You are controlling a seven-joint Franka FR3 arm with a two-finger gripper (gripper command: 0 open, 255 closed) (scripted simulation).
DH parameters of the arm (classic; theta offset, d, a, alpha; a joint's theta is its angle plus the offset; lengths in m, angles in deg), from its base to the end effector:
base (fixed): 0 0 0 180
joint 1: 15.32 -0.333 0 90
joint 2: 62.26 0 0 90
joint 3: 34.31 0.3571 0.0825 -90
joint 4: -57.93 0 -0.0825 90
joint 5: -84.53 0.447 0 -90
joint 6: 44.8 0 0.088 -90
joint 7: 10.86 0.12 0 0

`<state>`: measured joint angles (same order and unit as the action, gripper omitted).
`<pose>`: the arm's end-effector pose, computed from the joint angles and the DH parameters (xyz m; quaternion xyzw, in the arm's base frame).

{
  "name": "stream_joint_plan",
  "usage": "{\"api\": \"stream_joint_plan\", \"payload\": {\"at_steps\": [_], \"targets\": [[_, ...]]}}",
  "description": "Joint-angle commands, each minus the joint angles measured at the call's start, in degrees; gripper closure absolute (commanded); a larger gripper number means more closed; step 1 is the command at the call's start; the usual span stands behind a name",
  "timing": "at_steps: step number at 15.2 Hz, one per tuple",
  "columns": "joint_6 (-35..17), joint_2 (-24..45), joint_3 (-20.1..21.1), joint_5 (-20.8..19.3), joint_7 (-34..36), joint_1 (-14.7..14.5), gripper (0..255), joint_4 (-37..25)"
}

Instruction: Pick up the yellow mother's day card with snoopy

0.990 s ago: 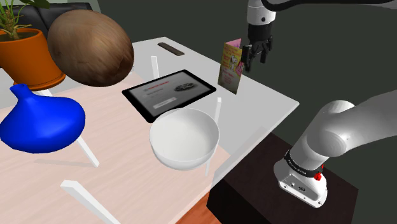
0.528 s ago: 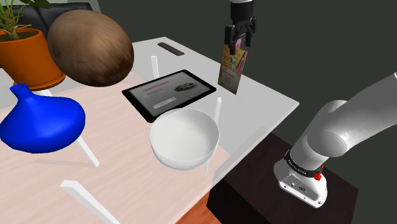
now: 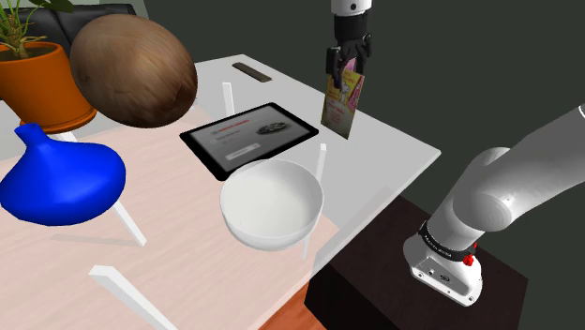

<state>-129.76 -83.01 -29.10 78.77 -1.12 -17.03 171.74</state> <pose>0.4693 0.0507 0.6237 0.9948 -0.0294 -0.0611 0.0757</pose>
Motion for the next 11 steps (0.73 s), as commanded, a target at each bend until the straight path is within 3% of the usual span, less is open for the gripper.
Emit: {"api": "stream_joint_plan", "payload": {"at_steps": [1, 2, 3, 11], "targets": [[-0.89, -0.12, 0.08, 0.07, 0.22, -0.06, 0, 1.0], [-0.89, -0.12, 0.08, 0.07, 0.22, -0.06, 0, 1.0], [-0.94, -0.09, 0.1, 0.08, 0.27, -0.08, 255, 1.02], [-1.01, -0.09, 0.14, 0.1, 0.33, -0.1, 255, 1.09]]}}
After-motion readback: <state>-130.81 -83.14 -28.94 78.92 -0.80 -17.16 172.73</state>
